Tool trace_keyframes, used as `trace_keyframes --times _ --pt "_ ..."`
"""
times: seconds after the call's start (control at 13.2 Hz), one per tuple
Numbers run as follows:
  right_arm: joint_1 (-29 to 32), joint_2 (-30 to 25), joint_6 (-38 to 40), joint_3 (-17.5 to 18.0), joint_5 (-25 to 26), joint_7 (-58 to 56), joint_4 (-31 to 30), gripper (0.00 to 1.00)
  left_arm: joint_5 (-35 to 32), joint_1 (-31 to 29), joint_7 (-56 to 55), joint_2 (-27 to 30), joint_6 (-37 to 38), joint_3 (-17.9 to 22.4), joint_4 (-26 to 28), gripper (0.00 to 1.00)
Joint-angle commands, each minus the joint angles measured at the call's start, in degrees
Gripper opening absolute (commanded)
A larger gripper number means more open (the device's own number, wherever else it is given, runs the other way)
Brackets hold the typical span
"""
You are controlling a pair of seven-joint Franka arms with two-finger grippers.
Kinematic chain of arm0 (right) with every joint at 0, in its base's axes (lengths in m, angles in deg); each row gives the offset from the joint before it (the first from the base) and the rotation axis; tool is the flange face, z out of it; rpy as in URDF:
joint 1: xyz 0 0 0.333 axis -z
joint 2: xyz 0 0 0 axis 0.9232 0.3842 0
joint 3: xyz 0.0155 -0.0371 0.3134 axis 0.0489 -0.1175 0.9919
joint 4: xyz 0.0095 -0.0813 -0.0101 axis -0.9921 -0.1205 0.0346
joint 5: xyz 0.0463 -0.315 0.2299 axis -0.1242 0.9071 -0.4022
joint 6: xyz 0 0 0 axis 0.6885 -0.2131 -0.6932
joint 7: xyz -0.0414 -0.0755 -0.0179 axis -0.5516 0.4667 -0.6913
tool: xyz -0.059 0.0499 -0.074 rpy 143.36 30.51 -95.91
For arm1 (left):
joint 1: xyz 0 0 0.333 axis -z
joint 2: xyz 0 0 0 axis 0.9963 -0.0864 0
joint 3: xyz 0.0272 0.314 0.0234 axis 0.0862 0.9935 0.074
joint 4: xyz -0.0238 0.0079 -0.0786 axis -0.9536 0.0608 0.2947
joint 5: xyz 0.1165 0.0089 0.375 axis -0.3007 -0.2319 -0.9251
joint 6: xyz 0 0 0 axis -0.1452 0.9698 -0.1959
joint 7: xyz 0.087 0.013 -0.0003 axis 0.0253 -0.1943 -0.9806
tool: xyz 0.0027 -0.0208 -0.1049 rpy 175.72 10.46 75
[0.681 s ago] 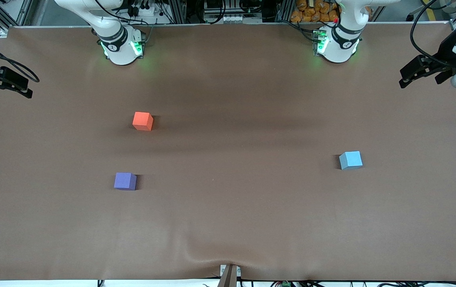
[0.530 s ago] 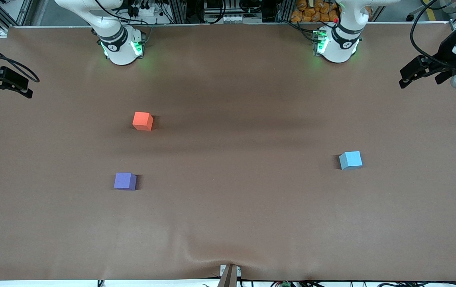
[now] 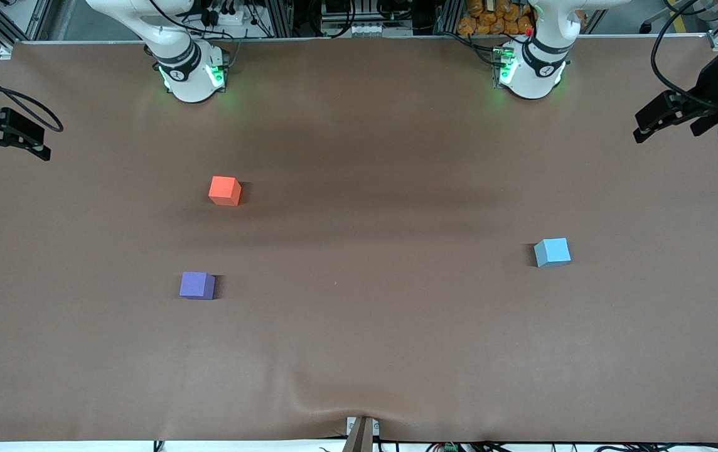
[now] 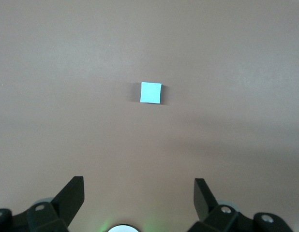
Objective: Place blue block between orange and purple blocks
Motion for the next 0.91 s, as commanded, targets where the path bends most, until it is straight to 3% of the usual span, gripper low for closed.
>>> trace_keyframes --times 0.0,0.83 --pt "1.5 -0.2 -0.3 0.8 -1.2 -1.0 -0.3 1.0 -0.8 0.0 -0.2 -0.9 2.8 -0.5 -1.7 1.0" --pt "1.5 -0.2 -0.3 0.8 -1.3 -1.0 -0.3 1.0 -1.1 -0.7 -1.1 -1.2 4.4 -0.3 -1.9 1.0"
